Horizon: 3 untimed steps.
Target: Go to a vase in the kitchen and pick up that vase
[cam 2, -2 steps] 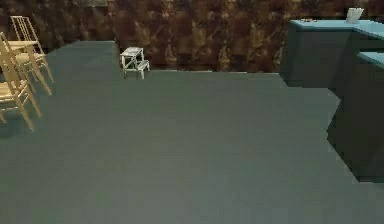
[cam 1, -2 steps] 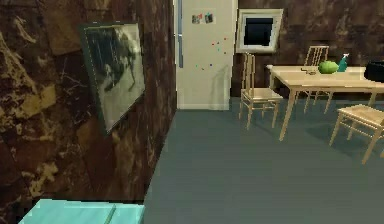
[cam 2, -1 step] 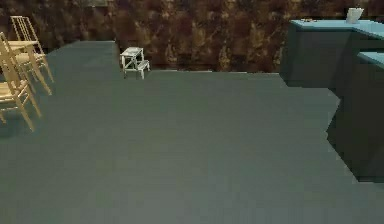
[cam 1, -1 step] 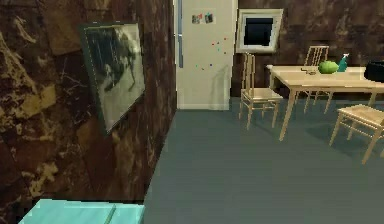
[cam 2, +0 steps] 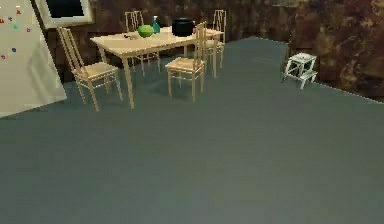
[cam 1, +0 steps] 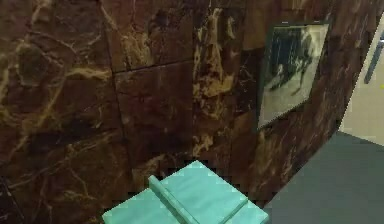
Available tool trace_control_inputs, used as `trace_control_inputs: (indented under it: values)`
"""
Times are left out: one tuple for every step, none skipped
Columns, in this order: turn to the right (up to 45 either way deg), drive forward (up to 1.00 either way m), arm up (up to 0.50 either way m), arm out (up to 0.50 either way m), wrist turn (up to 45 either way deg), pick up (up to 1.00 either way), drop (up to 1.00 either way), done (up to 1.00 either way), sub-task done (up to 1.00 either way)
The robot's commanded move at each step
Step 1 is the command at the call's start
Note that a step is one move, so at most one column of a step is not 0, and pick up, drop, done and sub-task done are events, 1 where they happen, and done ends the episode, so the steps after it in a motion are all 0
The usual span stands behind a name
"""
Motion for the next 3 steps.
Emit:
trace_control_inputs:
  values:
    - [-45.0,0.00,0.00,0.00,0.0,0.00,0.00,0.00,0.00]
    - [-45.0,0.00,0.00,0.00,0.0,0.00,0.00,0.00,0.00]
    - [-39.0,0.00,0.00,0.00,0.0,0.00,0.00,0.00,0.00]
